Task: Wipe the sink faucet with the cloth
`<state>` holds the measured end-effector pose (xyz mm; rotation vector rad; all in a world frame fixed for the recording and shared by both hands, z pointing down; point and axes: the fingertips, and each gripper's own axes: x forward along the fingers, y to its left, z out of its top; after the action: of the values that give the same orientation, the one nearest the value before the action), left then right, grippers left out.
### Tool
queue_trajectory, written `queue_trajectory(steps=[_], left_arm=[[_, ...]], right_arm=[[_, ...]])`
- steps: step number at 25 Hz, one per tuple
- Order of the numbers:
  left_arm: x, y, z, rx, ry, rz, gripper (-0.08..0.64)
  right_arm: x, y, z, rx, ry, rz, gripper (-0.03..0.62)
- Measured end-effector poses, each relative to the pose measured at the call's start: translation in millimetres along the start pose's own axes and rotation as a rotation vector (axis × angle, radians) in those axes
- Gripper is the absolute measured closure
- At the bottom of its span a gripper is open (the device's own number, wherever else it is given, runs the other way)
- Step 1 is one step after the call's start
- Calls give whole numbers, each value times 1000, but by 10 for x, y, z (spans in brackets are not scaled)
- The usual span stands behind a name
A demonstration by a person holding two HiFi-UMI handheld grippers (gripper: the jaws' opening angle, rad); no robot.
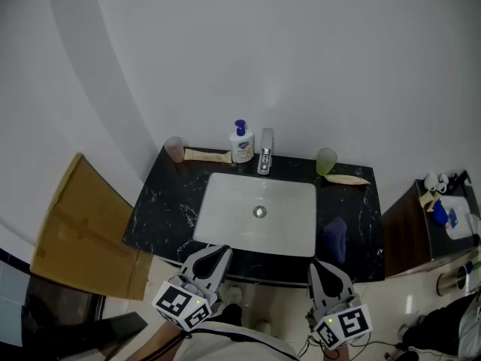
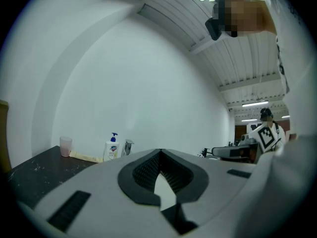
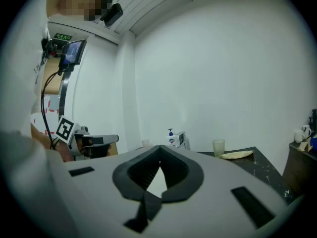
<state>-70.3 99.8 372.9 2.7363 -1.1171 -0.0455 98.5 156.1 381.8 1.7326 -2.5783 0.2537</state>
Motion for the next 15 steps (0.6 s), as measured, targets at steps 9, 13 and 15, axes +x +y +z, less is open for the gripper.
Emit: queue_trajectory(steps=[9, 13, 15], left_arm=[[597, 685, 236, 19, -6, -85, 558], [779, 943, 273, 22, 3, -117, 558], [855, 1039, 264, 19, 10, -131, 558]], right_arm=[[842, -157, 201, -14, -24, -64, 589], [1118, -167, 211, -10, -23, -89, 589], [1233, -181, 199, -6, -20, -100, 589]])
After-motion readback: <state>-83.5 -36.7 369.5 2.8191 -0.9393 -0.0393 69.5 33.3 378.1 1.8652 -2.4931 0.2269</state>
